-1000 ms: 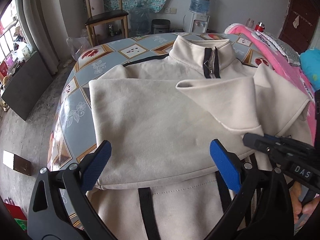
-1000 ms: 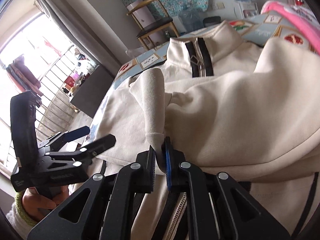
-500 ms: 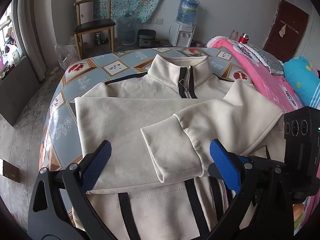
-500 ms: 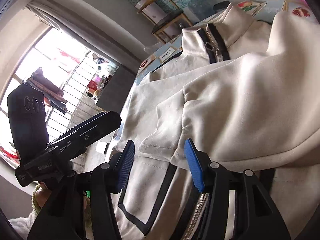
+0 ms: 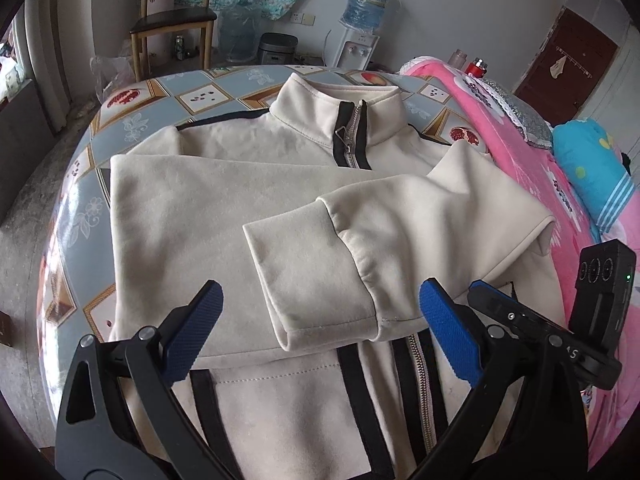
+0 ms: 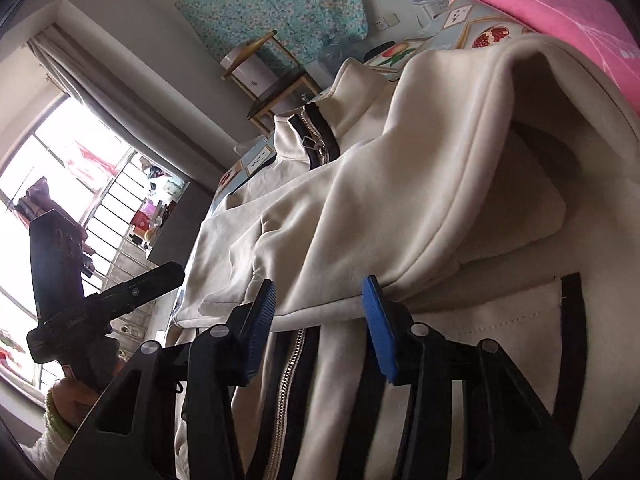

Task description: Fold large clothes

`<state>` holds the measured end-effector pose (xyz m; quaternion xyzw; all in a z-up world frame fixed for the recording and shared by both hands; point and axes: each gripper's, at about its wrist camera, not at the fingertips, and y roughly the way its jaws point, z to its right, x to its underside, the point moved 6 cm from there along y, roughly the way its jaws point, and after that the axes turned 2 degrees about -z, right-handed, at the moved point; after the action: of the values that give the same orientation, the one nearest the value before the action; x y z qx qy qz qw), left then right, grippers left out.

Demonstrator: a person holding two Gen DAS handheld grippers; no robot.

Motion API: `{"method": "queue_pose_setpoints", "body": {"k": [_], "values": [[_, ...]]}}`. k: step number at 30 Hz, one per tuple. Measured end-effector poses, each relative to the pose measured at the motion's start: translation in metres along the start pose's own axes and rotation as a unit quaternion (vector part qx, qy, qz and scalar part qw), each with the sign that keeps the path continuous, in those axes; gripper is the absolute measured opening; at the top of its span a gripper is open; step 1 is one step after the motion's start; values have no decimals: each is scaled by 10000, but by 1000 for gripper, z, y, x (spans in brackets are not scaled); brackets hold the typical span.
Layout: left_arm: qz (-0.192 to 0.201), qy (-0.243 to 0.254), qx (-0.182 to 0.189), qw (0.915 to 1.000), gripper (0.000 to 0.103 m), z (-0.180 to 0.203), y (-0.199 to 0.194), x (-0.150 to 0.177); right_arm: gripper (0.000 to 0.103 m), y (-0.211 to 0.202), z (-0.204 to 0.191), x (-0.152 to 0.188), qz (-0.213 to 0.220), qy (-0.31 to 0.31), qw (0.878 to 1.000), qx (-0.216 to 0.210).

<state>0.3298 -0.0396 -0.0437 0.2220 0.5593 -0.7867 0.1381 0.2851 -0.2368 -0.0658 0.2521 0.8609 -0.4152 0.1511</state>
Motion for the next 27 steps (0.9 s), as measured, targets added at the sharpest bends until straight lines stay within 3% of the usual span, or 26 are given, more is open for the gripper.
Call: {"method": "queue_pose_setpoints", "body": {"k": [3,6,11,17,22,27], "values": [[-219,-149,217,9994,95,2,11,2,36,8,3,1,-57,48,10000,-1],[-431,-170,322,9984,84,7,26,3,34,12,4,0,-69,59,10000,11],[-723,-453,-25,9964,65,-4,46,2,29,17,12,2,-104,98,9999,35],[-636,-622,-436,9951,65,-24,43,-7,29,19,14,3,-98,126,9999,-49],[-907,-766,-306,9925,65,-30,56,-6,29,18,14,5,-89,92,9999,-34],[-782,-608,-378,9944,65,-24,61,-8,41,15,5,9,-29,-153,9999,-1]]}}
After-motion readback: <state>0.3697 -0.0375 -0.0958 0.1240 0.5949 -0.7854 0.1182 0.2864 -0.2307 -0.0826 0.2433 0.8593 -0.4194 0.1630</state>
